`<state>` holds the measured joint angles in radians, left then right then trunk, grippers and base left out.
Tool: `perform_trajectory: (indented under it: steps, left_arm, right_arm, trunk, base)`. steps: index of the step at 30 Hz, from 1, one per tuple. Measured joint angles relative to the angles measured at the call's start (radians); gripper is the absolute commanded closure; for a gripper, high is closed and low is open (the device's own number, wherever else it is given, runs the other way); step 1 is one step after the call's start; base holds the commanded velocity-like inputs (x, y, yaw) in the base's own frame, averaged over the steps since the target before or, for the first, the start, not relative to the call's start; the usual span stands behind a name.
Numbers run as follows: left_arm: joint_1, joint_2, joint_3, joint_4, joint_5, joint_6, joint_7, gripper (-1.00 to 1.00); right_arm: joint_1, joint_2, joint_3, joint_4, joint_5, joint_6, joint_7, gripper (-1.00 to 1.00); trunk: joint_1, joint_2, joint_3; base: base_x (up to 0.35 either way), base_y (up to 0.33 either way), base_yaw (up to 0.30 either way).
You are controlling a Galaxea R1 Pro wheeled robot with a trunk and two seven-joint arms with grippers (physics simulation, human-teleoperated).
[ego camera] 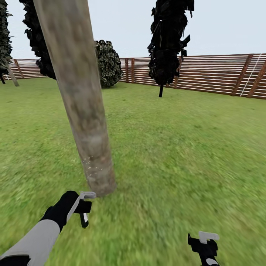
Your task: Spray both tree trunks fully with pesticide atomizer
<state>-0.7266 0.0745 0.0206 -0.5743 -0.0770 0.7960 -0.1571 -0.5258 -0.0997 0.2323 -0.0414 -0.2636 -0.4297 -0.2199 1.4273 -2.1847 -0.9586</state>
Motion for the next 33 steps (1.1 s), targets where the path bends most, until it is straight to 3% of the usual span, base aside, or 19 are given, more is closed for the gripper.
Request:
perform_trajectory:
  steps: [2, 9, 18, 20, 22, 24, 27, 33]
  left_arm:
    - [0.004, 0.001, 0.004, 0.001, -0.005, -0.042, 0.053, 1.00]
    - [0.004, -0.005, 0.004, -0.004, 0.003, -0.051, 0.128, 1.00]
    - [0.005, -0.022, 0.007, -0.004, 0.003, -0.051, 0.141, 1.00]
    - [0.005, -0.021, 0.023, -0.004, 0.002, -0.051, 0.141, 1.00]
    - [0.005, -0.021, 0.070, -0.004, 0.001, -0.053, 0.144, 1.00]
    - [0.005, -0.022, 0.084, -0.004, 0.001, -0.054, 0.159, 1.00]
    - [0.005, -0.025, 0.087, -0.003, 0.005, -0.056, 0.194, 1.00]
    - [0.005, -0.036, 0.086, -0.002, 0.007, -0.056, 0.198, 1.00]
  right_arm:
    - [0.000, 0.000, 0.000, 0.000, 0.000, 0.000, 0.000, -1.00]
    - [0.000, 0.002, 0.001, 0.000, 0.000, -0.001, 0.001, -1.00]
    - [0.000, 0.003, 0.001, 0.000, 0.000, -0.001, -0.002, -1.00]
    - [0.000, 0.003, 0.001, 0.000, 0.000, -0.001, -0.002, -1.00]
    - [0.000, 0.003, 0.001, 0.000, 0.000, -0.001, -0.002, -1.00]
    - [0.000, 0.003, 0.001, 0.000, 0.000, -0.001, -0.002, -1.00]
    - [0.000, 0.003, 0.001, 0.000, 0.000, -0.001, -0.002, -1.00]
    - [0.000, 0.003, 0.001, 0.000, 0.001, -0.001, -0.002, -1.00]
  trunk:
    - [0.000, 0.000, 0.000]
    - [0.000, 0.000, 0.000]
    - [0.000, 0.000, 0.000]
    - [0.000, 0.000, 0.000]
    - [0.000, 0.000, 0.000]
    - [0.000, 0.000, 0.000]
    - [0.000, 0.000, 0.000]
    - [0.000, 0.000, 0.000]
  base:
    - [0.188, -0.210, 0.000]
    - [0.039, -0.266, 0.000]
    - [0.044, -0.282, 0.188]
    - [0.109, -0.283, 0.270]
    - [0.114, -0.283, 0.271]
    - [0.116, -0.283, 0.232]
    - [0.115, -0.283, 0.050]
    - [0.043, -0.283, 0.004]
